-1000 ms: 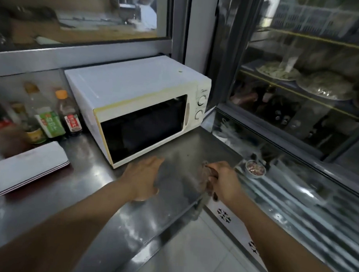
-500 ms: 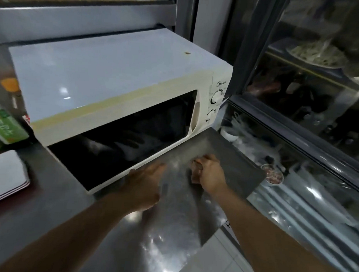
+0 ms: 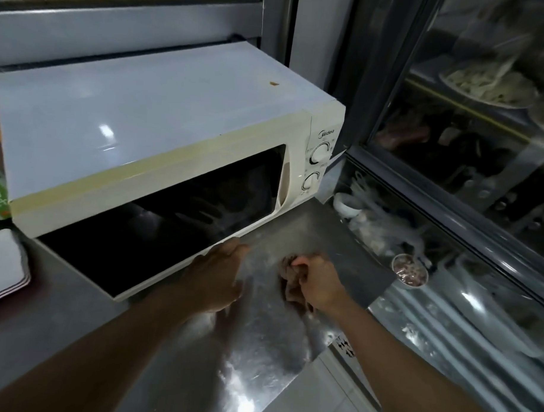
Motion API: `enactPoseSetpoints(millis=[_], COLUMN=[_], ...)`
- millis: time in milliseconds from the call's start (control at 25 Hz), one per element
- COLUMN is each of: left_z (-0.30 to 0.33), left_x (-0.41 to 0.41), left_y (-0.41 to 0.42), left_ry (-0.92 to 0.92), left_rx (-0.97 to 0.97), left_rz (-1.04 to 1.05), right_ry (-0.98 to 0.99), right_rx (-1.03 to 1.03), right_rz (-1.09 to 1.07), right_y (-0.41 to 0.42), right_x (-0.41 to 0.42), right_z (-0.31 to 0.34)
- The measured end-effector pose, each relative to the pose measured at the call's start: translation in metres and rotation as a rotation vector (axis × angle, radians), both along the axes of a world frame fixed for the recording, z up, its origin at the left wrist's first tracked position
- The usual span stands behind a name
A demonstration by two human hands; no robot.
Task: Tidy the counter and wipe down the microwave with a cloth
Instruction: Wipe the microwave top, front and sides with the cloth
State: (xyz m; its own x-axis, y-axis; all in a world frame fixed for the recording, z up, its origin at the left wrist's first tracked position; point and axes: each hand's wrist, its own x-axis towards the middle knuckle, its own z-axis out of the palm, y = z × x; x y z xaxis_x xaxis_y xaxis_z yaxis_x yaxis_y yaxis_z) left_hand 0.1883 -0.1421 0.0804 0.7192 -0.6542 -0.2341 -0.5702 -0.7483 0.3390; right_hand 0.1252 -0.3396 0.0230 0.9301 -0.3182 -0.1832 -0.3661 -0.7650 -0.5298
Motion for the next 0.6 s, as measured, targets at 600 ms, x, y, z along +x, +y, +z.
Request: enactPoseSetpoints(millis=[600], left_z=[0.094], left_x=[-0.13], left_y=[-0.112], left_ry=[0.357], left_rx=[-0.932], left_rz=[0.75], right_ry=[-0.177], right_rx=[0.868], right_rz=[0.083], right_y=[-0.074], right_x=[-0.057], right_z=[0.138])
